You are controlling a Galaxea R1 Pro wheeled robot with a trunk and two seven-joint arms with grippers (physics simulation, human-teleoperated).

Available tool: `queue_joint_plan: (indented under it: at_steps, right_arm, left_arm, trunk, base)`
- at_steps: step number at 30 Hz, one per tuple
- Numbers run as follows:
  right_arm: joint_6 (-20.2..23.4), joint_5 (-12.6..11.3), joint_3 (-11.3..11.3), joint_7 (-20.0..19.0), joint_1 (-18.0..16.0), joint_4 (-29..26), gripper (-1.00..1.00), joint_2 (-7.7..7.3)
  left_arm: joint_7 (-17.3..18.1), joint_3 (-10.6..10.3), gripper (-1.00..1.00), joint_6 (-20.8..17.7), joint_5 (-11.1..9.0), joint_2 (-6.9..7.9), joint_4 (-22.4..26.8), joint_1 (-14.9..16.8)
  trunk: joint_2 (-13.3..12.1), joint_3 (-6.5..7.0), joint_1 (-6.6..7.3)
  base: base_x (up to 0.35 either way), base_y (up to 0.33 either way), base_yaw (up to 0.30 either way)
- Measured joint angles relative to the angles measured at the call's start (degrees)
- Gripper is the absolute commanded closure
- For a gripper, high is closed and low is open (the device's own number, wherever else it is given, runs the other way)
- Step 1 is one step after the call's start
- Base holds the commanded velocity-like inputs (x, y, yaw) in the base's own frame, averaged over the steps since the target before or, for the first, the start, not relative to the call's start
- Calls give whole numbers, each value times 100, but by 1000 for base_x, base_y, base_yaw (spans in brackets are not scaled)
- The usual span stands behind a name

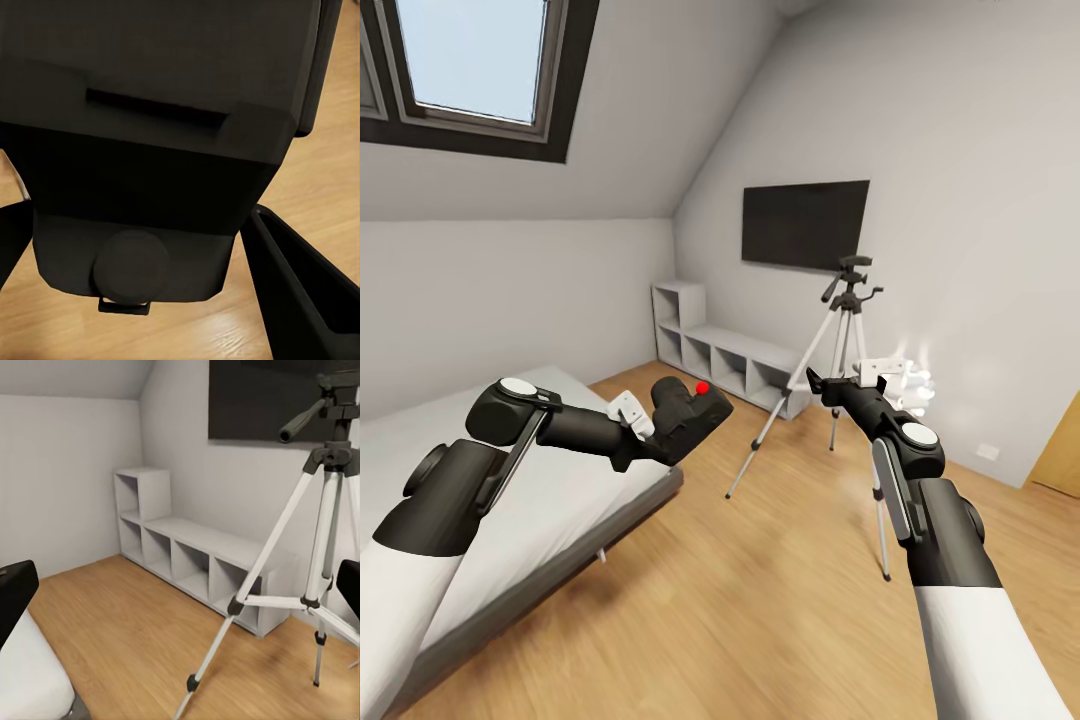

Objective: Attach the digital camera to the camera tripod in the bedroom.

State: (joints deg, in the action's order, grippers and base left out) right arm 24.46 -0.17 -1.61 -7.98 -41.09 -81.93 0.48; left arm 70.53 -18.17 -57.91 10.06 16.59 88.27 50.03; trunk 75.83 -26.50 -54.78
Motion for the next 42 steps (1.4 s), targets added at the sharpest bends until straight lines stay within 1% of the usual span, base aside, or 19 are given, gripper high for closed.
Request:
queue_joint_plan:
  at_steps: [42]
  right_arm:
    - [0,0,0,0,0,-2,-100,0]
  left_arm:
    - [0,-16,100,7,0,-8,0,0]
  trunk:
    - [-1686,755,923]
  base:
    - [0,0,0]
